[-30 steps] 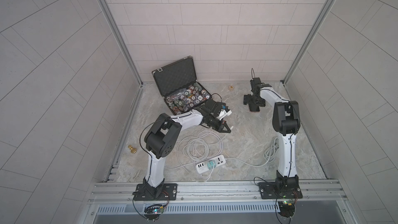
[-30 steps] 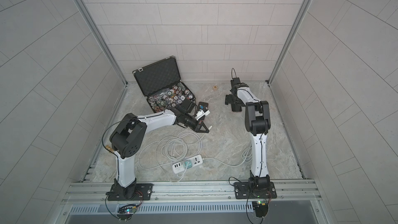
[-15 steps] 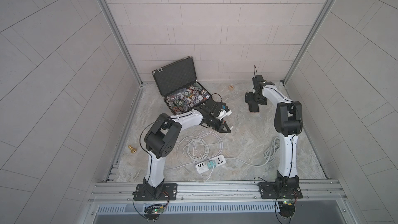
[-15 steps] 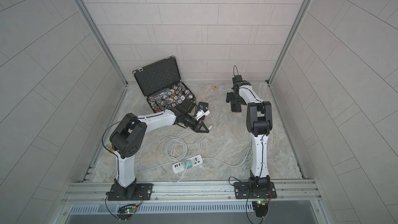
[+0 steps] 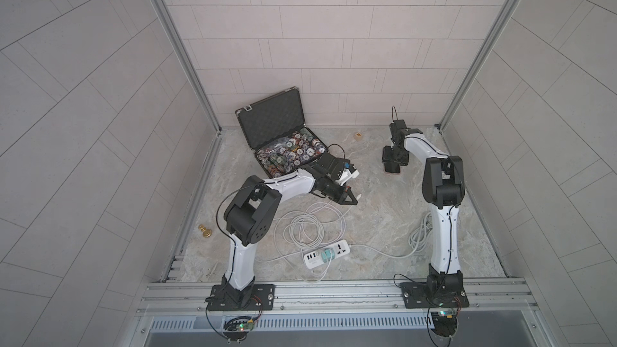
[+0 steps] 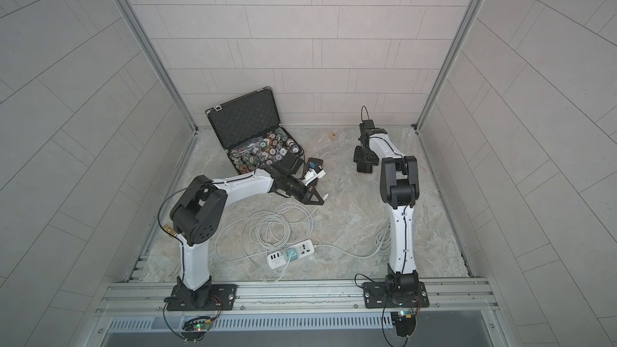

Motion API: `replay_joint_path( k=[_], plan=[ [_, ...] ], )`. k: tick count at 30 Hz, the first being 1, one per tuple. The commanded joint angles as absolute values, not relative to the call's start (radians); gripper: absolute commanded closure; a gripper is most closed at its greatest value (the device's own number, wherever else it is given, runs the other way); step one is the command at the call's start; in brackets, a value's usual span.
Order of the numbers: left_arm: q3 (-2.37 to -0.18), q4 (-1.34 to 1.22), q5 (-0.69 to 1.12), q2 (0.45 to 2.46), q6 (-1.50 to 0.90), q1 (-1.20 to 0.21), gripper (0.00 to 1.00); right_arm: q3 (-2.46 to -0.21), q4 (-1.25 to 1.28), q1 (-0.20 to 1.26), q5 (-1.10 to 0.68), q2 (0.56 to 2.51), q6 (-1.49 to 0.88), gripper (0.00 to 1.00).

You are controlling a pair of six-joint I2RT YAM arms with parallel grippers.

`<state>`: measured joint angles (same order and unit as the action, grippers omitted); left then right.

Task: Plug the charging cable into the phone
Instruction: Pick up the phone at the center of the board, then insert the charging cable into the phone.

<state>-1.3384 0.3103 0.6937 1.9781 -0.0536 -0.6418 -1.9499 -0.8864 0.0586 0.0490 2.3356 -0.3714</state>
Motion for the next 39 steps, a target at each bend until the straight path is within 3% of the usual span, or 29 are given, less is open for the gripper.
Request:
replay_joint_path(
  k=[1,19,30,39],
  plan=[
    [-1.359,0.345,0.634,1.969,-0.048,-0.646,1.0,-1.878,-0.872,0.056,0.008,2.287,-0.484,0.43],
    [-1.319,0.299,0.532,1.951,-0.075,-0.65,1.0,-1.149,-0.329,0.272,-0.126,1.687,-0.999,0.41],
    [-1.305,0.299,0.372,1.922,-0.086,-0.653,1.0,-1.058,-0.136,0.396,-0.025,1.616,-1.251,0.41],
    [-1.301,0.298,0.296,1.916,-0.089,-0.658,1.0,-1.053,-0.106,0.425,-0.013,1.63,-1.312,0.41]
  ],
)
